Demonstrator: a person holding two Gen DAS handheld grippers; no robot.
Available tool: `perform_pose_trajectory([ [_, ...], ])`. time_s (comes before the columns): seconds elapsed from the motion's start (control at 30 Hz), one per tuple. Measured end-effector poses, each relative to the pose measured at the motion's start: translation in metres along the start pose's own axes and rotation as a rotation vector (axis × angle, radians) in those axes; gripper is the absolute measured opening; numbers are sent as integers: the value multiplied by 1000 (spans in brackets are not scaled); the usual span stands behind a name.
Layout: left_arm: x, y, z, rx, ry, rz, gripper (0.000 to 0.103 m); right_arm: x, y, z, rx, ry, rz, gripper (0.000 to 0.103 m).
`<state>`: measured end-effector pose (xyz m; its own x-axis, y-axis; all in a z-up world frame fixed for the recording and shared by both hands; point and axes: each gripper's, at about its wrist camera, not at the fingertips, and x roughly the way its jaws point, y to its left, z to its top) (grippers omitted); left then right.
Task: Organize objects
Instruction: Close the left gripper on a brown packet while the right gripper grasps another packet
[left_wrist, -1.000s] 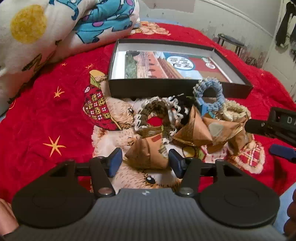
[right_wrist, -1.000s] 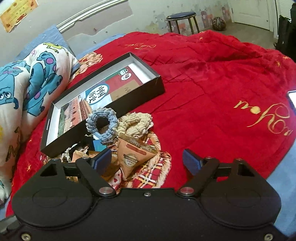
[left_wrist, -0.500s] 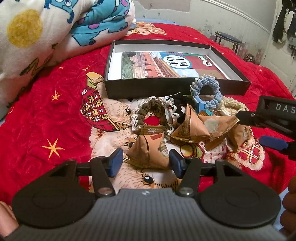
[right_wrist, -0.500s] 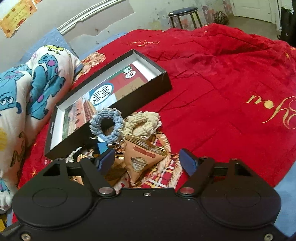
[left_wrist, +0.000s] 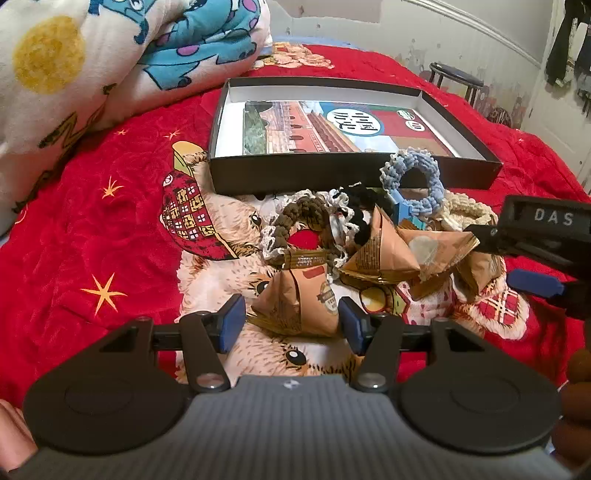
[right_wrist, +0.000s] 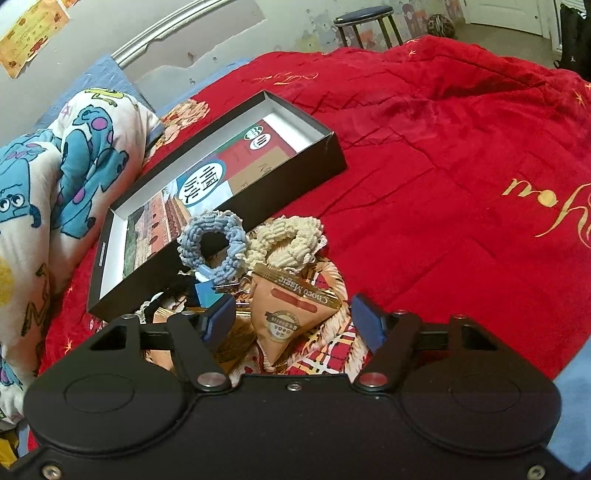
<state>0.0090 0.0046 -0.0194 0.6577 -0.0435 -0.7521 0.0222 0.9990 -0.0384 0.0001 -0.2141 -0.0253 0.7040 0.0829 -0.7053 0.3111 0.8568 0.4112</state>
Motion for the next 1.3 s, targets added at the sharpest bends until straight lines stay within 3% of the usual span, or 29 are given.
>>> perform_pose_trajectory([
  [0.27,0,1,-1,-7,-6,-1,58,6,1,-1,-10,4,-32,56],
  [0.73,-4,1,-1,-2,-25,-7,50,-1,-5,-2,27,-6,-6,39],
  [0.8,-5,2,-1,-8,-32,-9,45,-3,-5,-2,29,-9,-4,37],
  [0.83,-7,3,-1,-12,-40,-10,36,-5,-5,-2,36,-12,-1,36],
  [1.3,-13,4,-2,-28,-71,-45,36,-17,-11,-1,84,-57,22,27],
])
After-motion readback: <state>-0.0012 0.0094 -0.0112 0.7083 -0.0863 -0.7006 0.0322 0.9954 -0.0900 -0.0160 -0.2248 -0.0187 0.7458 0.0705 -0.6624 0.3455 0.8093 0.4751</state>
